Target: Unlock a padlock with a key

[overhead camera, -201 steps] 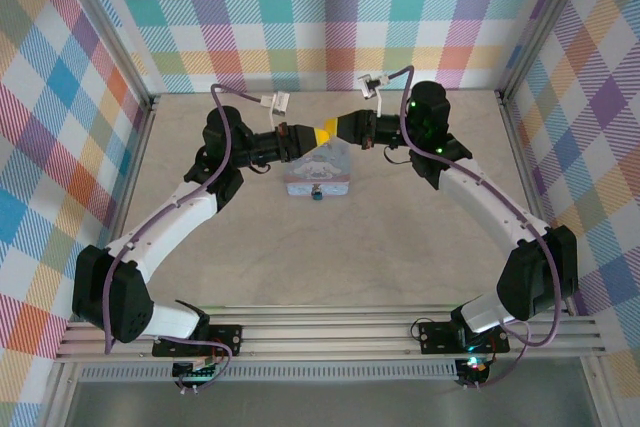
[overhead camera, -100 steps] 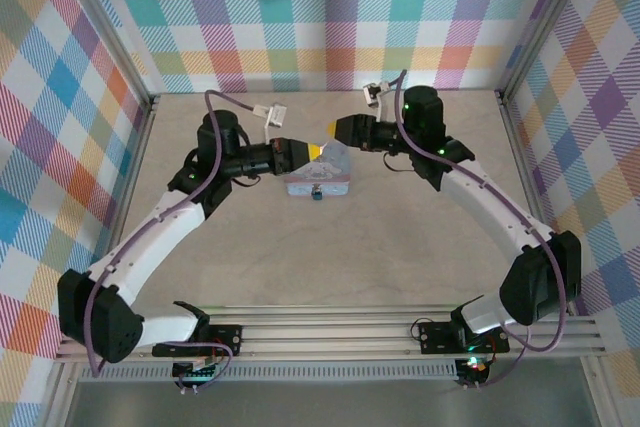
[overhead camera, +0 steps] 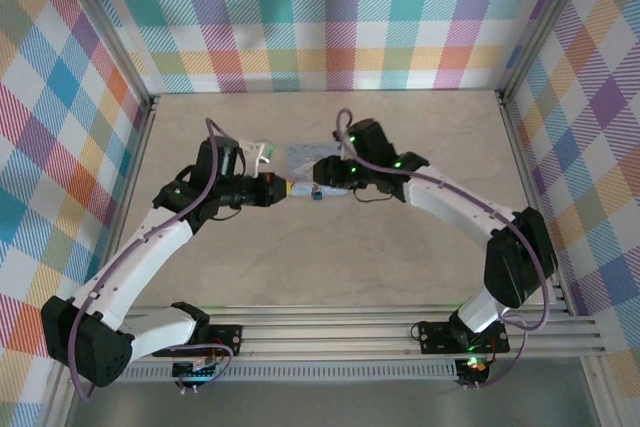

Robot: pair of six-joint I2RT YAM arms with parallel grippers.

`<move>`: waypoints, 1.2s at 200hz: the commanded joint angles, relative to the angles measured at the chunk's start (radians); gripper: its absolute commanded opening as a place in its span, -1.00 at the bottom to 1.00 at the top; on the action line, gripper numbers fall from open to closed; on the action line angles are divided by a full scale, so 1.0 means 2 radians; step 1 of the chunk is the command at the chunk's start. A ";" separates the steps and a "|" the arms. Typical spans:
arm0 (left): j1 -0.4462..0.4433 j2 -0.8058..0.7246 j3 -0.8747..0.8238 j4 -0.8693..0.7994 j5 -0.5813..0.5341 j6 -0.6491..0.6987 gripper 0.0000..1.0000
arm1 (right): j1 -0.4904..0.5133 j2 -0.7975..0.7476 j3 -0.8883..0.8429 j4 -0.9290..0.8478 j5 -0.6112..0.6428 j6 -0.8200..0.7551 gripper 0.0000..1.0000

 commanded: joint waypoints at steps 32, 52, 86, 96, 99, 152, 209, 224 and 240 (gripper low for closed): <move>0.018 -0.027 -0.095 -0.025 -0.046 -0.050 -1.00 | 0.032 0.072 -0.029 0.068 0.086 0.024 -0.32; 0.023 -0.026 -0.110 -0.027 -0.049 -0.057 -1.00 | 0.033 0.090 -0.031 0.085 0.116 0.021 -0.29; 0.028 -0.023 -0.124 -0.025 -0.055 -0.066 -1.00 | 0.032 0.127 -0.013 0.096 0.148 -0.004 -0.22; 0.029 -0.022 -0.127 -0.023 -0.055 -0.066 -1.00 | 0.032 0.138 -0.001 0.093 0.150 -0.011 -0.20; 0.030 -0.020 -0.128 -0.022 -0.054 -0.066 -1.00 | 0.032 0.142 0.002 0.092 0.150 -0.013 -0.20; 0.039 0.002 -0.133 -0.009 -0.051 -0.061 -1.00 | 0.032 0.181 0.037 0.052 0.200 -0.009 -0.14; 0.044 0.029 -0.120 0.002 -0.046 -0.055 -1.00 | 0.032 0.205 0.036 0.057 0.233 0.002 -0.14; 0.044 0.028 -0.121 0.010 -0.045 -0.056 -1.00 | 0.032 0.208 0.037 0.067 0.237 -0.005 -0.15; 0.044 0.027 -0.130 0.019 -0.054 -0.056 -1.00 | 0.032 0.211 0.040 0.075 0.238 -0.012 -0.16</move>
